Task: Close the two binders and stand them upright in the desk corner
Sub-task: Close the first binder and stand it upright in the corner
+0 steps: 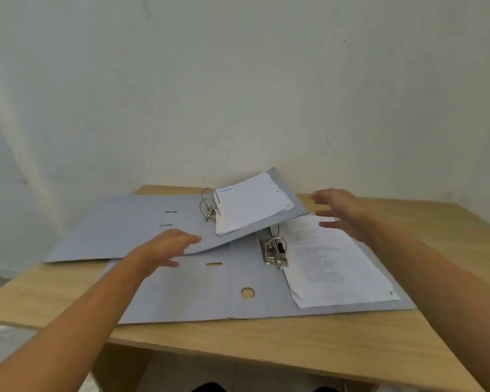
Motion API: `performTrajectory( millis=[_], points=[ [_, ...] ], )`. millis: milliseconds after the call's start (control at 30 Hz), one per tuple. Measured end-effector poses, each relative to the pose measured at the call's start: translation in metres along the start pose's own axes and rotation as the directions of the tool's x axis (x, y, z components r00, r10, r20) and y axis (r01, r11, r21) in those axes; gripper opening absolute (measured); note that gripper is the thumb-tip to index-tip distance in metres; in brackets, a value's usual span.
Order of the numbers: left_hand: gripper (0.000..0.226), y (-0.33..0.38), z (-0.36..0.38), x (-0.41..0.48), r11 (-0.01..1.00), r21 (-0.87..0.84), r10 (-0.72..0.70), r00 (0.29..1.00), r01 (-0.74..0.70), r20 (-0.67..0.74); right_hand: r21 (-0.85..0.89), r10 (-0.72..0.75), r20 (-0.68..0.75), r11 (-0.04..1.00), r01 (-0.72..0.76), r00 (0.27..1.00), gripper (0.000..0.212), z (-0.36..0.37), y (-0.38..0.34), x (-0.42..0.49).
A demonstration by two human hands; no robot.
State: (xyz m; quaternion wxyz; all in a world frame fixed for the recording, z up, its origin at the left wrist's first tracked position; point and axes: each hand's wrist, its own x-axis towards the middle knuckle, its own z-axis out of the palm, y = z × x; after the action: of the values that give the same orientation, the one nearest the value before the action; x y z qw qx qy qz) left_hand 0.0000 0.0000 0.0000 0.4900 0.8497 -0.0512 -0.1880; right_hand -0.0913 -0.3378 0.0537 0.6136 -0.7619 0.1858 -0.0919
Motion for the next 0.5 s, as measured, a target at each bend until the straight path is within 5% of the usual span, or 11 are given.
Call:
performTrajectory(
  millis=[100, 167, 300, 500],
  points=[
    [0.063, -0.004, 0.013, 0.006, 0.994, -0.068, -0.086, 0.996, 0.084, -0.025, -0.02, 0.029, 0.007, 0.999, -0.029, 1.0, 0.042, 0.006, 0.008, 0.005],
    [0.065, -0.006, 0.019, 0.009, 0.932, -0.329, -0.17, 0.985, 0.15, -0.034, 0.002, 0.051, -0.012, 0.999, -0.05, 0.999, 0.041, 0.011, 0.018, 0.012],
    [0.069, -0.007, 0.02, 0.014, 0.543, -0.826, -0.324, 0.945, 0.15, -0.041, 0.124, 0.122, -0.074, 0.986, -0.113, 0.99, 0.042, 0.021, 0.031, 0.033],
    [0.055, -0.027, 0.027, 0.014, 0.485, -0.871, -0.33, 0.939, 0.082, -0.096, 0.516, 0.211, 0.063, 0.83, -0.213, 0.975, 0.028, 0.054, 0.049, 0.057]
  ],
)
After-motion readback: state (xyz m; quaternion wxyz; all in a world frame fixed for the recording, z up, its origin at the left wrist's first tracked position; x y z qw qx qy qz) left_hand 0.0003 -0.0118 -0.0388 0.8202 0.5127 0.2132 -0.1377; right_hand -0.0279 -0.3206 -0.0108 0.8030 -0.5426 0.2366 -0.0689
